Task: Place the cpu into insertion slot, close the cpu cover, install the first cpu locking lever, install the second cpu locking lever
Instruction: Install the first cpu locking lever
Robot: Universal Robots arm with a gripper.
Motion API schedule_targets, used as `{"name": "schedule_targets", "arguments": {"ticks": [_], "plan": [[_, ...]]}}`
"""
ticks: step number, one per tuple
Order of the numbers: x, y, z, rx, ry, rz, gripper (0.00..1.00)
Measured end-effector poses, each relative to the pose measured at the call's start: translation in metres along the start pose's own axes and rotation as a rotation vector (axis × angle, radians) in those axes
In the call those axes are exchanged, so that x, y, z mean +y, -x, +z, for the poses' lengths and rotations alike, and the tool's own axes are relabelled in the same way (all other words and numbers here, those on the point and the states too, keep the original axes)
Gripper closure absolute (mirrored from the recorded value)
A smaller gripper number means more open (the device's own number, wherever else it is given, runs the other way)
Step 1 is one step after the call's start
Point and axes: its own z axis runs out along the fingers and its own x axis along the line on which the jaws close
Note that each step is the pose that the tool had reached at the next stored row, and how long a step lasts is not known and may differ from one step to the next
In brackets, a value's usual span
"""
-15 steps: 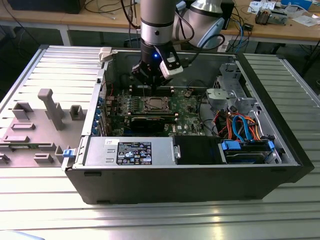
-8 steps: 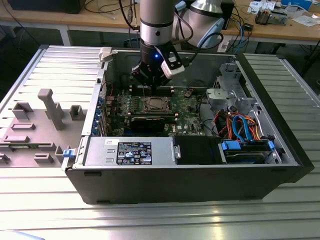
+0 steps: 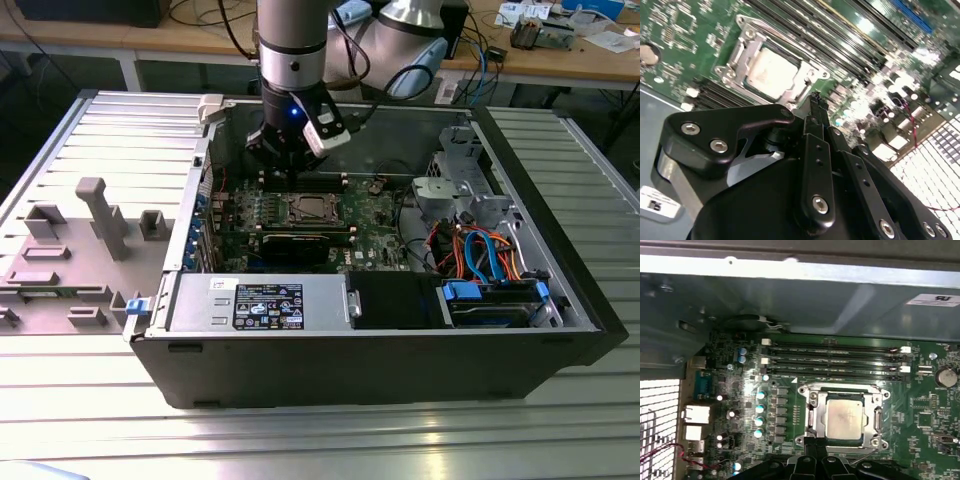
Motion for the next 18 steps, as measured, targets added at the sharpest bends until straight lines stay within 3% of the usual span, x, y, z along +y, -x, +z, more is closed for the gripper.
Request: {"name": "schedule_targets", "arguments": {"ticks": [3,6,12,18], "plan": [[0.0009,-0.0087,-0.0001,-0.0001,0.0,0.0,0.89],[0.0058,-0.0159,0.0,-0.0001,-0.0001,0.0,0.89],[0.0178,-0.018,0.0008,-0.0001,0.0,0.0,0.89],[0.0391,-0.0176,0.003,0.0,0.0,-0.004,0.89]]}}
